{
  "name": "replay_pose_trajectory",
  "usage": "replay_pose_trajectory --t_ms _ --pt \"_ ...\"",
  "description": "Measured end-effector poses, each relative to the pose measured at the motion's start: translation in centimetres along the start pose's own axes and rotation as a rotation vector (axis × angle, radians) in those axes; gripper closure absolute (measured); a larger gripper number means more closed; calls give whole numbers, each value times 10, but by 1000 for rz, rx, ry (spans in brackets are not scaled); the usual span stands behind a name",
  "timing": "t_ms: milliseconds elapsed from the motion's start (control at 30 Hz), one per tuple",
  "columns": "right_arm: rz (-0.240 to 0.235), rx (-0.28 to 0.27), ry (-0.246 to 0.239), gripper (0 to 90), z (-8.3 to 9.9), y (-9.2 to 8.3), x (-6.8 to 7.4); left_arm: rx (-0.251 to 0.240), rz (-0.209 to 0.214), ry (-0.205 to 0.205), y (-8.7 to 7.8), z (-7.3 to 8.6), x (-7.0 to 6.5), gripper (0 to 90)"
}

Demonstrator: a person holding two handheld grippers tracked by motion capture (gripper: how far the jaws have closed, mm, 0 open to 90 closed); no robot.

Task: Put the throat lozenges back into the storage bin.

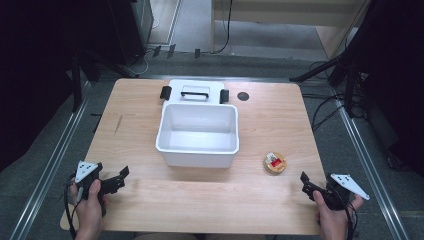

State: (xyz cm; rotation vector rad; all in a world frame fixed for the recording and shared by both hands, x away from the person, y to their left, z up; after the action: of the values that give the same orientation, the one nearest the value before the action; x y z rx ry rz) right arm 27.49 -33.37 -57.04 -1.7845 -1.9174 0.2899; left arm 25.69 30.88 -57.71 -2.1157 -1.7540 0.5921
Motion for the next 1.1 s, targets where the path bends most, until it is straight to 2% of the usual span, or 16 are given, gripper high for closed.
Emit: replay_pose_trajectory --t_ms 200,267,300,333,400,433,567,600,633,667,733,833,1000,1033,1100 --pt "4 5 -3 105 0 1 1 15 15 14 2 0 -3 0" --pt "13 21 -39 132 0 2 3 18 14 15 3 0 -3 0" --pt "13 21 -39 132 0 2 3 18 14 15 3 0 -3 0" --pt "16 38 -69 145 1 4 6 18 16 12 3 0 -2 0" --pt "14 45 -72 152 2 4 8 21 15 9 3 0 -2 0" --pt "-5 59 -102 158 3 4 13 21 13 8 3 0 -2 0" --pt "-34 79 -134 158 2 3 22 29 5 -4 4 0 -1 0" --pt "-54 91 -160 158 1 2 28 29 4 -11 4 0 -1 0" --pt "-54 91 -160 158 1 2 28 29 4 -11 4 0 -1 0" --pt "-52 118 -184 158 -1 1 34 30 5 -10 4 0 -1 0" --pt "-45 133 -192 157 -3 1 36 29 5 -9 4 0 -1 0" --pt "-10 180 -217 155 -9 1 41 29 5 -9 4 0 -1 0" --pt "-2 259 -237 155 -17 1 47 27 5 -14 4 0 -1 0" --pt "-1 293 -248 155 -19 2 51 31 8 -15 4 0 -1 0" --pt "-1 306 -254 154 -20 3 52 32 9 -15 4 0 0 0"
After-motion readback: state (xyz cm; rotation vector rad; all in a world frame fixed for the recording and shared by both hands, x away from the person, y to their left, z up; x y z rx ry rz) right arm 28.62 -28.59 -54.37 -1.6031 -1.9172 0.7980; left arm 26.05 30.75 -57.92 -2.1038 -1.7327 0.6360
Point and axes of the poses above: each handheld gripper's, and its own axes: y roughly forward along the jaws, z roughly out of its underside, x roughly to its left, the point moved 5 cm from there along y, roughly forward along the jaws, and after that the axes turned 5 degrees about y, right-handed, at the moved point
